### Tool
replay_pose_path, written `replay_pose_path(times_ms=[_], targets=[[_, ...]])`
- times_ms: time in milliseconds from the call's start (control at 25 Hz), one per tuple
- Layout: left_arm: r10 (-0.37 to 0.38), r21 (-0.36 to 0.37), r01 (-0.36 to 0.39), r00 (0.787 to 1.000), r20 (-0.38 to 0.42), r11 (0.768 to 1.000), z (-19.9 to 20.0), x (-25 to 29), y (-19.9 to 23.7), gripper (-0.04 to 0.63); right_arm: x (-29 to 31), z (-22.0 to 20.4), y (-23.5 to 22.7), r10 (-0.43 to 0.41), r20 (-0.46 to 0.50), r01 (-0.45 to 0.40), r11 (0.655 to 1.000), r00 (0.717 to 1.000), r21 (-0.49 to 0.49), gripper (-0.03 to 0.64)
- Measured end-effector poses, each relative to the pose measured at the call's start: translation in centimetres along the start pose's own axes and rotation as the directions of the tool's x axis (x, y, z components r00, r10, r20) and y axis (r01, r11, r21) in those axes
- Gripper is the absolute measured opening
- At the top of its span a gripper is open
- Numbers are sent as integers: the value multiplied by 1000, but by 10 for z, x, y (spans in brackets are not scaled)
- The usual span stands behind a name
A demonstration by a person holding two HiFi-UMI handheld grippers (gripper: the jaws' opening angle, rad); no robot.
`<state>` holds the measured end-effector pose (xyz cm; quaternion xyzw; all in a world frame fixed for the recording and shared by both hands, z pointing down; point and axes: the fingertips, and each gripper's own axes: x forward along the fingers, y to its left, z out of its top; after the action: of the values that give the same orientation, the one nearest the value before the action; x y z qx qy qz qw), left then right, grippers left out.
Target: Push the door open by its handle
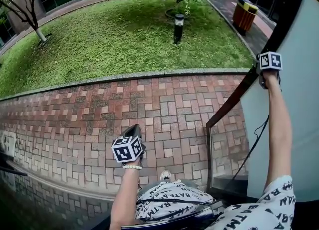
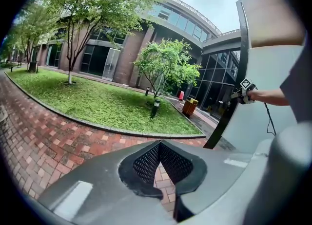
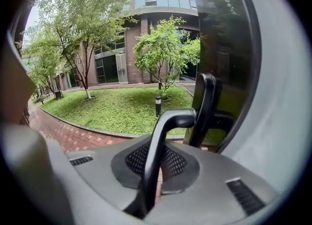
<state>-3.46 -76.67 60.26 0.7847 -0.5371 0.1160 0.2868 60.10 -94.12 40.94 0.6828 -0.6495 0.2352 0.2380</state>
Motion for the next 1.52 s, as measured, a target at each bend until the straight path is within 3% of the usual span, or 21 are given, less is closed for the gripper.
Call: replay_pose_path(times_ms=[440, 640, 800, 880, 1120, 1520], targets=[[-46, 36, 47, 999, -26, 998, 2, 16, -20, -8, -2, 0, 14, 16, -15, -16, 1000, 1000, 13, 20], [-54, 59, 57, 998, -45, 997, -1, 20, -27, -8, -2, 1, 14, 51, -15, -49, 997, 999, 64, 32], [-63, 63, 66, 997, -53, 996, -2, 17, -31, -8, -8, -1, 21, 38, -70, -39, 999, 997, -11, 94], [-70, 65, 74, 996, -54, 995, -3, 13, -35, -8, -21, 5, 23, 11, -45, -13, 999, 999, -49, 147], [-93, 73, 97, 994, -50, 993, -12, -1, -52, -8, -78, 35, 45, -5, 102, 19, 991, 995, -133, 150], [-114, 77, 116, 993, -20, 990, -45, -60, -101, -8, -133, -34, 118, 109, 140, -82, 979, 984, -185, 149]])
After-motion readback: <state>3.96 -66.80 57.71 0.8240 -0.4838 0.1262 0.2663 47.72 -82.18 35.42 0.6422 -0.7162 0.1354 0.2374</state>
